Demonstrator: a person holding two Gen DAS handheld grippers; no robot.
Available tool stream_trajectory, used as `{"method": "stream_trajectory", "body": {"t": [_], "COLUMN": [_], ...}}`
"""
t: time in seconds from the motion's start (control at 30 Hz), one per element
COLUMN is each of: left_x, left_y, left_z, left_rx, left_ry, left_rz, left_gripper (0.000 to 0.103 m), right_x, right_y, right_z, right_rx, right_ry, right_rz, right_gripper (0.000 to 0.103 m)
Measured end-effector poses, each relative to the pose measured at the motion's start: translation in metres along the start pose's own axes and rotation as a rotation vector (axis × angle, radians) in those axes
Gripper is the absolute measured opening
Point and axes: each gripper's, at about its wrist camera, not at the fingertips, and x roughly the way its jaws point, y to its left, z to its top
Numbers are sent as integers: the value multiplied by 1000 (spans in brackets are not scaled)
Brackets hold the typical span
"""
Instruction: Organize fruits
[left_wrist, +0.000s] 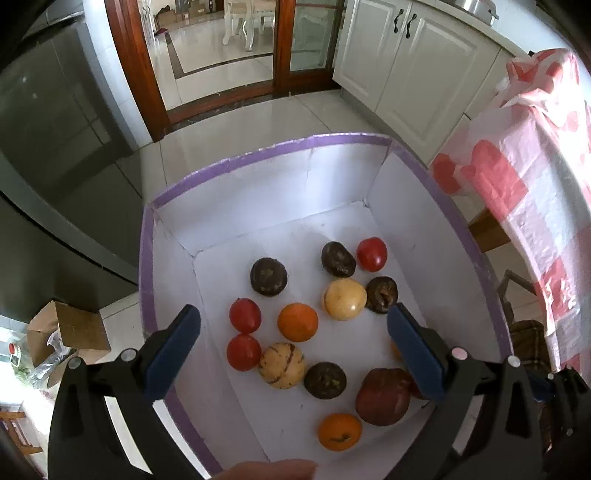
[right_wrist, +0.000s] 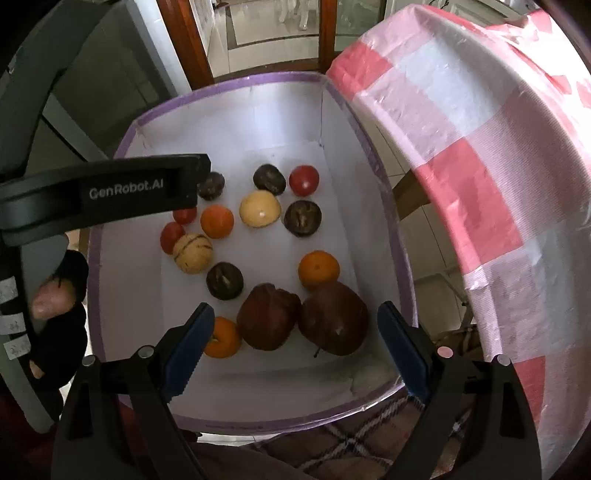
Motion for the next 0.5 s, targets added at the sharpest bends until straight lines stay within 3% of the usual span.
{"method": "stream_trajectory", "body": {"t": [0.5], "left_x": [5], "left_y": [-3], "left_z": [-1], "left_rx": [15], "left_ry": [14], "left_rz": [11], "left_gripper": [101], "right_x": [12], "right_y": [-7], "right_z": [-6], "right_rx": [23], "right_ry": [35], "right_rz": [11], "right_gripper": [87]}}
